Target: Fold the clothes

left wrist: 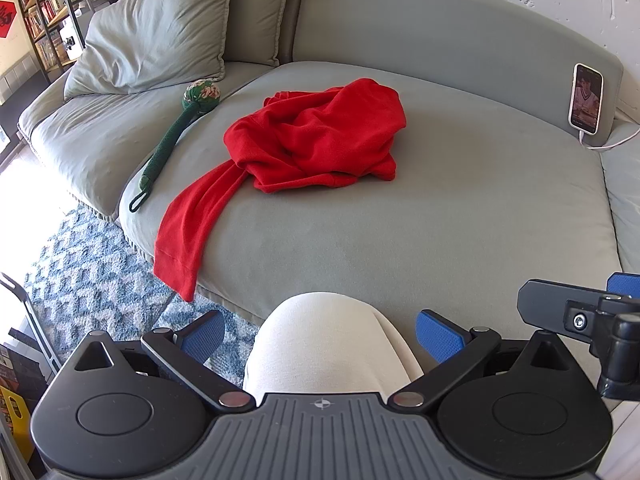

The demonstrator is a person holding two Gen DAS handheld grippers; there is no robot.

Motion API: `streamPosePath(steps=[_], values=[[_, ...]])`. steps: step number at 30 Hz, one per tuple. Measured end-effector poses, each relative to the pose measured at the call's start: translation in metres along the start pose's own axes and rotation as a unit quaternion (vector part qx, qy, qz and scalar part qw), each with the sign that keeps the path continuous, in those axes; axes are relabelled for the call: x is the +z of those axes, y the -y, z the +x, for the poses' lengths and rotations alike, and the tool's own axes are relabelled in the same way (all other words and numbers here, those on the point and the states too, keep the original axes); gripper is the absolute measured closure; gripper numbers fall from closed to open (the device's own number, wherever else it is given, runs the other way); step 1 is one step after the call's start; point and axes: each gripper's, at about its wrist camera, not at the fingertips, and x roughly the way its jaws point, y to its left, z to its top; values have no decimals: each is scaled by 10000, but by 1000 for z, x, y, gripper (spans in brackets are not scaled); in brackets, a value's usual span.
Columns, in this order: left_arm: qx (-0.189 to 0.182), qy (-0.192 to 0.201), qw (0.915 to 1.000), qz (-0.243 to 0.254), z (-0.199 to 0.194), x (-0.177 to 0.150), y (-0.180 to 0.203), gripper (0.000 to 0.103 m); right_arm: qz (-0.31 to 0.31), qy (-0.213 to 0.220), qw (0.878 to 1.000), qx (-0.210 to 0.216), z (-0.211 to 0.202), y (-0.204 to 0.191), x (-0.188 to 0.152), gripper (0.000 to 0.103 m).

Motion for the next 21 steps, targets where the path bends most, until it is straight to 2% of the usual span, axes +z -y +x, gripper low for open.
streamPosePath(steps=[21], values=[[1, -16, 10000, 7, 0, 2, 1, 1, -3, -13, 10000, -5, 0, 0, 1, 0]])
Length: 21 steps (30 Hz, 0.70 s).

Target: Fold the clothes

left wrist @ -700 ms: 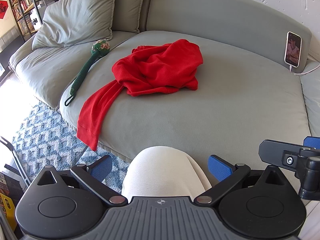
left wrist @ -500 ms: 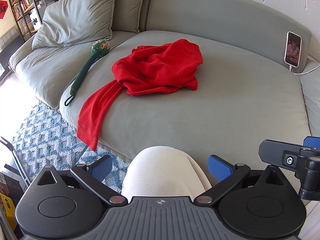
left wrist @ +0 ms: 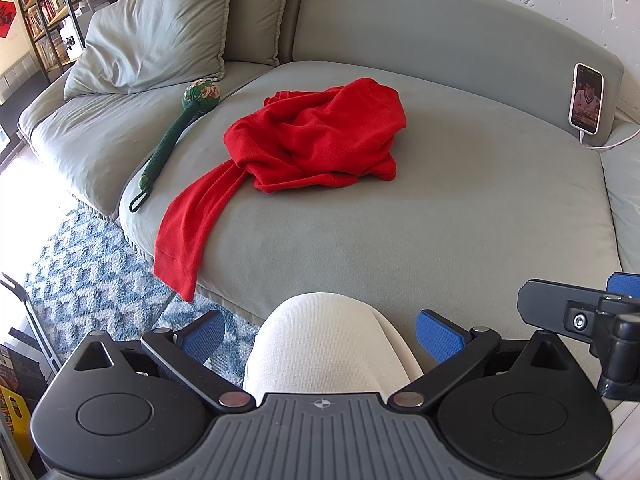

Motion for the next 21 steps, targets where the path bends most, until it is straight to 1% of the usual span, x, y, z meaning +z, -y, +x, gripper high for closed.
streamPosePath(steps=[21], values=[[-15, -17, 10000, 23, 1, -1, 1, 1, 37, -28, 10000, 5, 1, 0, 0, 0]])
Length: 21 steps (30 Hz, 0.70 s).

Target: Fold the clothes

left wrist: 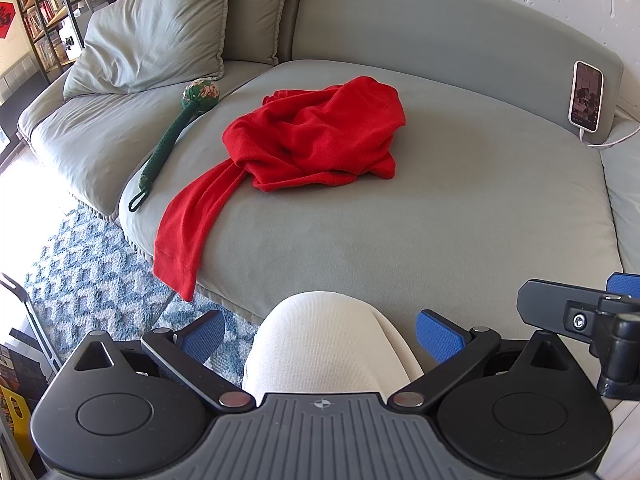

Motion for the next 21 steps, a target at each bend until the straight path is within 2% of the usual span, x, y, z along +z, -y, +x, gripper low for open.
streamPosePath(steps=[4, 8, 11, 15, 21], values=[[-17, -7, 10000, -45, 4, 1, -3, 1, 48, 36, 10000, -19, 1, 2, 0, 0], [125, 108, 9998, -125, 15, 12, -16, 1, 222, 137, 9997, -25, 4, 10, 4, 0], [235, 216, 9992, -241, 32, 27, -29, 3, 308, 228, 9992, -65, 8, 14, 11, 0], [297, 102, 9977, -598, 68, 49, -47, 8, 352, 397, 9986, -22, 15, 18, 20, 0], [-87, -17, 9935, -1136, 114, 71, -64, 12, 158, 428, 9989, -66, 41, 25, 35, 0]])
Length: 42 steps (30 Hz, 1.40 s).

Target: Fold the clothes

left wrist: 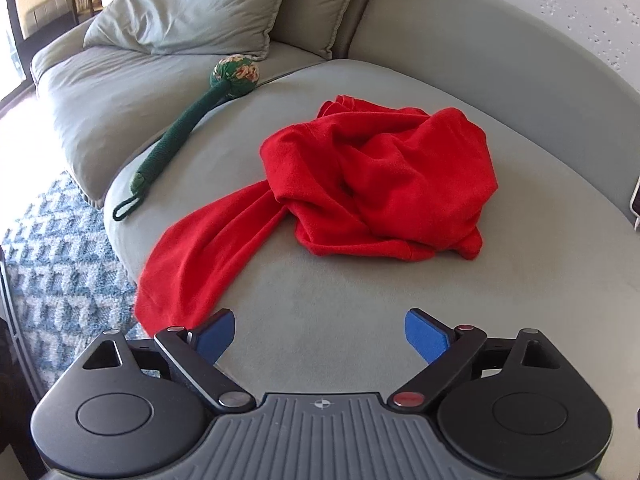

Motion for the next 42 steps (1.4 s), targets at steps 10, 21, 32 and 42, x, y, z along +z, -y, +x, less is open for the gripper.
streamPosePath(steps=[10, 21, 32, 42], values=[[-148, 368, 9986, -352, 60, 45, -3, 22, -154, -186, 9997, 17, 52, 1, 21, 0], [-1252, 1154, 9846, 386, 18, 51, 45, 100, 995, -113, 9934, -559, 24, 78, 8, 0], [-4307, 1128, 8432, 3013, -149, -81, 209, 99, 2531, 751, 9568, -1219, -89, 176, -37, 0], [-3203, 822, 8635, 3808, -160, -160, 181, 34, 3120, 1057, 9360, -1243, -148, 224, -107, 0]])
